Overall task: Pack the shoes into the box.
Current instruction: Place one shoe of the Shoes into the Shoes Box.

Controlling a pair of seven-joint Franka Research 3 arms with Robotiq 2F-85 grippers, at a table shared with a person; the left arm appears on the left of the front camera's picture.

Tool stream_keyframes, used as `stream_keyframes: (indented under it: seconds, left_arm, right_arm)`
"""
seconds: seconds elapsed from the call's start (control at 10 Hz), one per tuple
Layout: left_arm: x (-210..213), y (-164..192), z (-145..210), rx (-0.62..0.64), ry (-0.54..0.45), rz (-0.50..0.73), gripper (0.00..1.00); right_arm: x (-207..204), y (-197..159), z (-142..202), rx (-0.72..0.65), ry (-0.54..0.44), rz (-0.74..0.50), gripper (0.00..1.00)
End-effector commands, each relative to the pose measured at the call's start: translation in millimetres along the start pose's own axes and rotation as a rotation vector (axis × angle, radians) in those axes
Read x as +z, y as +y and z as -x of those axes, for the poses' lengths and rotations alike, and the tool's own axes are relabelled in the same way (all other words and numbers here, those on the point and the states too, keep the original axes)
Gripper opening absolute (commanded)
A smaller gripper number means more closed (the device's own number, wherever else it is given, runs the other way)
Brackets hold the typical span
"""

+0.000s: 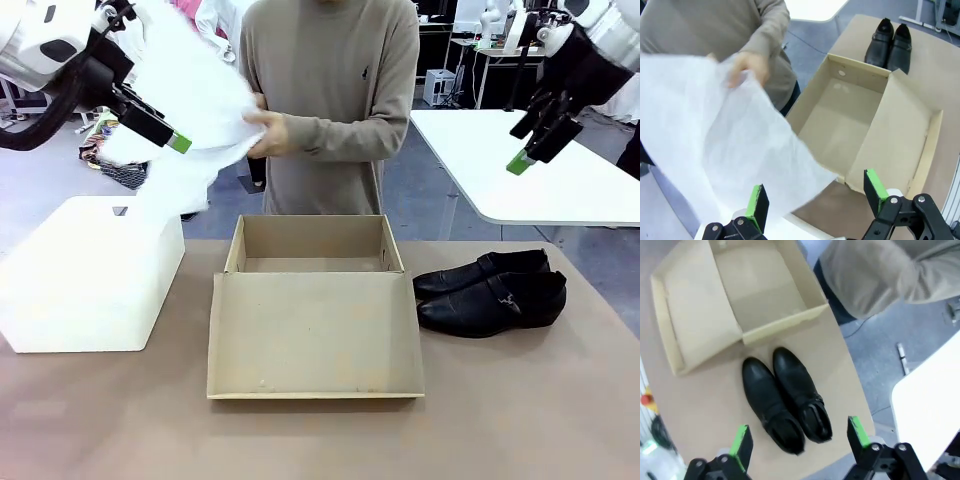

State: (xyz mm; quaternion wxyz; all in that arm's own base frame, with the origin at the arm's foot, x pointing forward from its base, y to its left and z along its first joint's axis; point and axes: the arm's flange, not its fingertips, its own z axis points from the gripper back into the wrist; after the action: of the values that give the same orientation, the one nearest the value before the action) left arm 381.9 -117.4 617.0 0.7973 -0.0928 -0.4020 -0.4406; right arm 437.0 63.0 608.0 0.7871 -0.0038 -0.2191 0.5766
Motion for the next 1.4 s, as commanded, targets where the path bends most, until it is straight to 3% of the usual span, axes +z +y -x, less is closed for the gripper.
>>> stream_keyframes:
  seconds: [0.0, 0.3, 0.5, 0.6, 1.3]
  left_arm:
    - [1, 0, 2, 0.005, -0.01, 0.011, 1.0]
    - [1, 0, 2, 0.005, -0.01, 0.011, 1.0]
    - [1, 0, 2, 0.005, -0.01, 0.011, 1.0]
    - [1, 0, 2, 0.005, -0.01, 0.011, 1.0]
    - [1, 0, 2, 0.005, -0.01, 0.011, 1.0]
  right_arm:
    - [-3, -29, -4, 0.142, 0.129, -0.006, 1.0]
    - [-27, -65, 0, 0.204, 0.27, -0.111, 1.0]
    - [-41, -79, 2, 0.176, 0.277, -0.139, 1.0]
    - [-41, -59, 5, 0.165, 0.245, -0.114, 1.0]
    - [-40, -63, 1, 0.165, 0.258, -0.119, 1.0]
